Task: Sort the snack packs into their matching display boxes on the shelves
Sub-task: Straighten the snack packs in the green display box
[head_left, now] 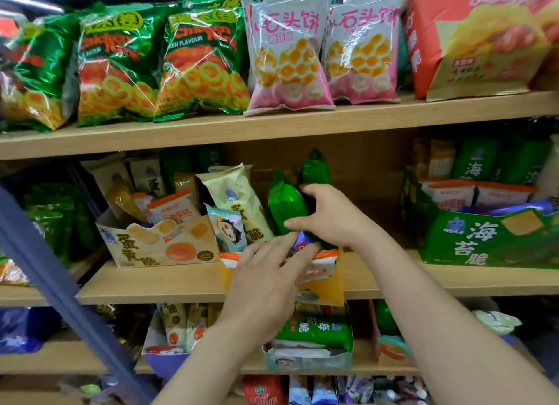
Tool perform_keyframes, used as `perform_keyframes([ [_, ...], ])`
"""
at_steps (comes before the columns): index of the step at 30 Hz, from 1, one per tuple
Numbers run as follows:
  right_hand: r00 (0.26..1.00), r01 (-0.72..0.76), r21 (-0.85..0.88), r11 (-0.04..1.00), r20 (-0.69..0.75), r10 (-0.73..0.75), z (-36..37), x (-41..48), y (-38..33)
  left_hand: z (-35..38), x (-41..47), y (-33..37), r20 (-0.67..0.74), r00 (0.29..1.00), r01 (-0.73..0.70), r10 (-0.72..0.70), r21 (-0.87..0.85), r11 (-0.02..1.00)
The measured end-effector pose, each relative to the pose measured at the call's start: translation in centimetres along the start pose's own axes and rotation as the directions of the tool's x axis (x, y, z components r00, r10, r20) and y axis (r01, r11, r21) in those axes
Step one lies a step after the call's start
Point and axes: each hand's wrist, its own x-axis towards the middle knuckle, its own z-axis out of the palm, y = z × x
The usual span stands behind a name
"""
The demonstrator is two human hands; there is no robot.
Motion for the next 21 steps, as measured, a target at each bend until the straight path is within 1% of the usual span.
perform_keyframes([
  [2,0.993,0.034,0.165,0.986,-0.116,-0.015,-0.3,-0.7,1.0,-0.1,-0.3,0.0,-0.027,1.0,-0.005,0.006,0.019,1.0],
  [5,0.947,0.145,0.446,0.883,-0.32,0.006,-1.1,-2.7,2.4,0.1,-0.6,0.1,-0.064,0.998,-0.022,0.024,0.034,0.999],
  [7,0.899,0.242,0.542,0.805,-0.437,0.024,-1.4,-4.0,2.8,0.5,-0.6,0.0,-0.064,0.998,0.0,0.003,0.05,0.999],
  [9,0.824,0.348,0.602,0.719,-0.562,0.072,-2.2,-5.1,2.5,0.8,-0.2,-0.1,-0.029,0.998,0.055,-0.053,0.074,0.996],
  [11,0.766,0.439,0.654,0.615,-0.631,0.124,-3.6,-6.0,2.0,1.0,0.3,0.0,-0.015,0.997,0.083,-0.082,0.084,0.993],
  [12,0.76,0.462,0.677,0.573,-0.635,0.138,-4.3,-6.3,1.8,1.0,0.5,0.1,-0.016,0.997,0.079,-0.078,0.079,0.994],
  [14,0.764,0.455,0.712,0.535,-0.621,0.176,-5.2,-7.0,1.8,0.8,0.7,0.2,-0.011,0.997,0.071,-0.07,0.035,0.997],
  [15,0.761,0.449,0.728,0.518,-0.616,0.206,-5.4,-7.3,2.1,0.6,0.9,0.2,0.01,0.996,0.088,-0.088,-0.015,0.996],
  [17,0.746,0.45,0.785,0.426,-0.593,0.304,-5.5,-7.9,3.1,0.3,1.1,0.2,0.041,0.99,0.143,-0.138,-0.134,0.981],
  [19,0.724,0.441,0.842,0.312,-0.539,0.43,-5.3,-8.3,4.6,0.2,1.3,0.3,-0.009,0.985,0.161,-0.172,-0.307,0.938],
  [21,0.693,0.43,0.868,0.248,-0.494,0.525,-5.2,-8.7,5.7,-0.2,1.6,0.5,-0.1,0.973,0.14,-0.208,-0.461,0.876],
])
